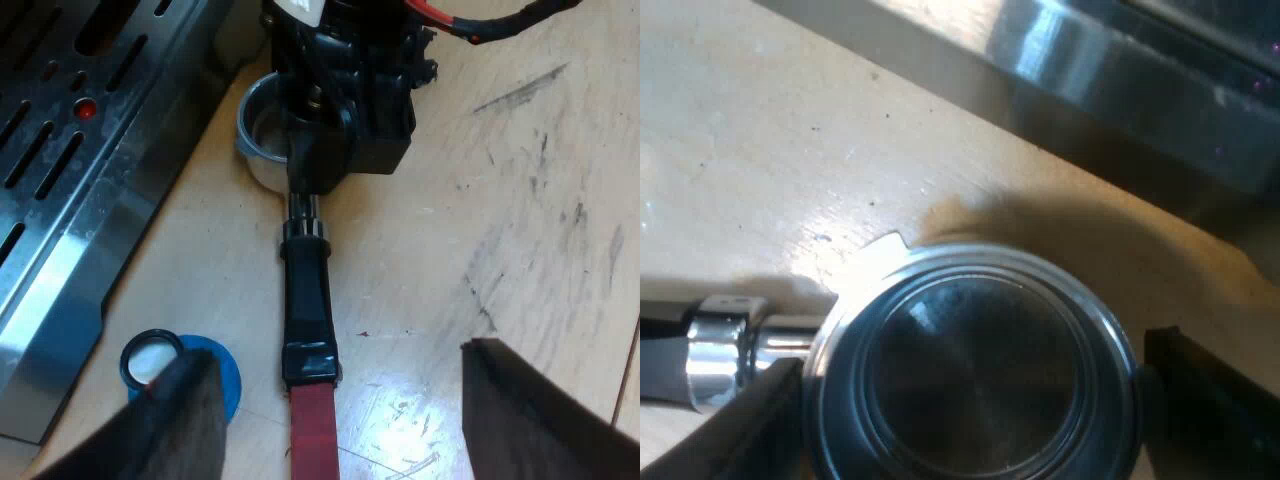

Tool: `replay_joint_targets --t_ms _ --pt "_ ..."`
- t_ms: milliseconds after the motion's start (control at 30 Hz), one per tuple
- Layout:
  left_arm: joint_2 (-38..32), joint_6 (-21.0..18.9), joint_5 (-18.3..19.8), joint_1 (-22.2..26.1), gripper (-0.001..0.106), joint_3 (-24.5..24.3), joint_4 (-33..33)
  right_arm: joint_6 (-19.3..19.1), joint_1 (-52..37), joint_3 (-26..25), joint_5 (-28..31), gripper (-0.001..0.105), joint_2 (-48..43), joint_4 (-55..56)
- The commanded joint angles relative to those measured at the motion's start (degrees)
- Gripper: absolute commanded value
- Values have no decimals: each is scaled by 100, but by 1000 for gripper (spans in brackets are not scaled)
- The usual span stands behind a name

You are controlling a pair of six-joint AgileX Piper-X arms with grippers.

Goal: Put the handle in the coffee machine

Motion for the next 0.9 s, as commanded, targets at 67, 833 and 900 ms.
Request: replay_joint_targets --t_ms 67,833,900 --pt "-20 -84 53 2 54 -9 16 -64 -23 -39 -71 36 24 62" --pt "-20 577 251 -29 54 -9 16 1016 132 -39 -21 0 -1064 1154" --pt "-20 577 460 -29 54 -9 16 1020 132 -39 -21 0 -1194 1154"
